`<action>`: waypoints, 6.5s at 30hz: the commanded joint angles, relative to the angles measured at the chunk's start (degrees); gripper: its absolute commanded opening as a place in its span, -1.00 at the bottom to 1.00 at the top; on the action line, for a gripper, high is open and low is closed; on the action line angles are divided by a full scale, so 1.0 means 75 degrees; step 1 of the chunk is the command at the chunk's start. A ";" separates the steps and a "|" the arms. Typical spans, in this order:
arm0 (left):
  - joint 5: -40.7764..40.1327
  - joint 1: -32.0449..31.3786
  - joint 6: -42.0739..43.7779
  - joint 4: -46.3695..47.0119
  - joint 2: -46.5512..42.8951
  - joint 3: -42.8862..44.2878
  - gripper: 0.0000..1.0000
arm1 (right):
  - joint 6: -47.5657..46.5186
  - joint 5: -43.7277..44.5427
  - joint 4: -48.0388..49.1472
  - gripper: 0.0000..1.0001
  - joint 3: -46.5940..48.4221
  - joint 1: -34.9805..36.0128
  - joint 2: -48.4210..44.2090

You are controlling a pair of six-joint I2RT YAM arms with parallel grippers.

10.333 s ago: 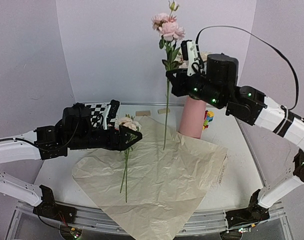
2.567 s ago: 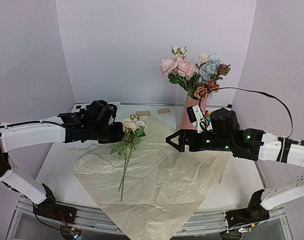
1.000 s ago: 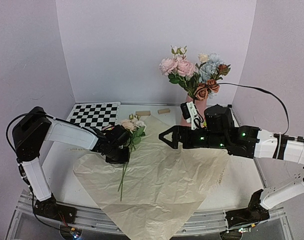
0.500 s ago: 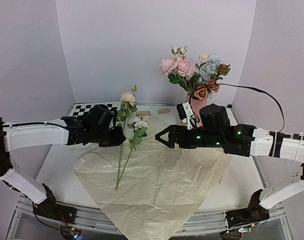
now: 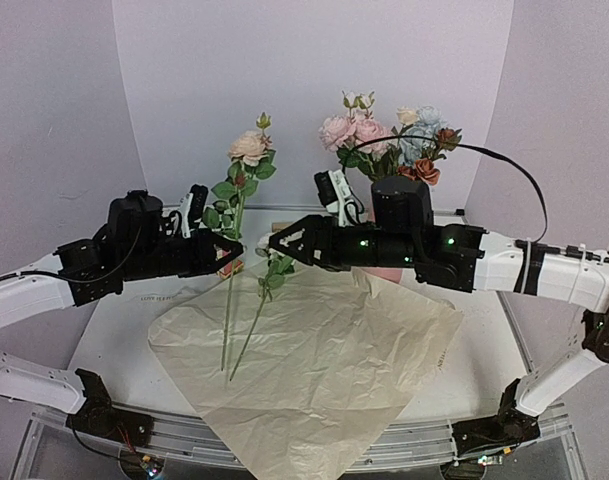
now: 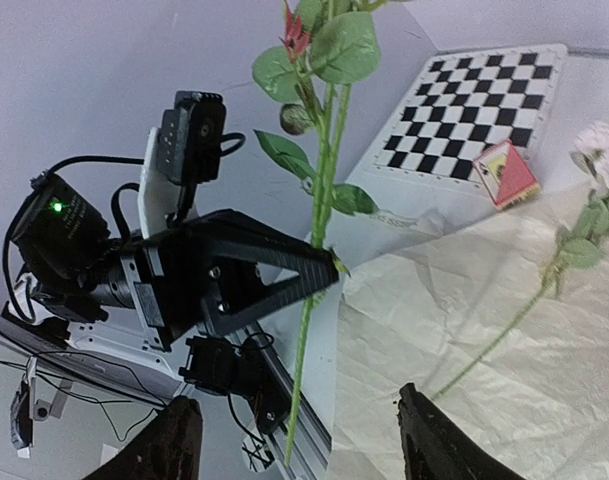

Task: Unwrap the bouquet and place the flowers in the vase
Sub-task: Pick up the fake flower from the wrapping paper, then insert the fake flower into the vase.

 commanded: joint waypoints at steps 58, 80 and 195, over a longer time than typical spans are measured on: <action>0.1596 -0.0276 0.0062 0.1944 -0.1433 -0.1083 0.69 | -0.6445 0.6821 -0.1050 -1.00 0.2436 0.0225 -0.2157; 0.1487 -0.0276 -0.0030 0.1898 -0.1390 -0.1080 0.68 | -0.6278 0.7575 0.0487 -1.00 0.1963 -0.1989 -0.2936; 0.1520 -0.0276 -0.0211 0.1826 -0.0927 -0.0804 0.68 | -0.2766 0.2916 0.3034 -0.30 -0.2130 -0.5305 -0.2377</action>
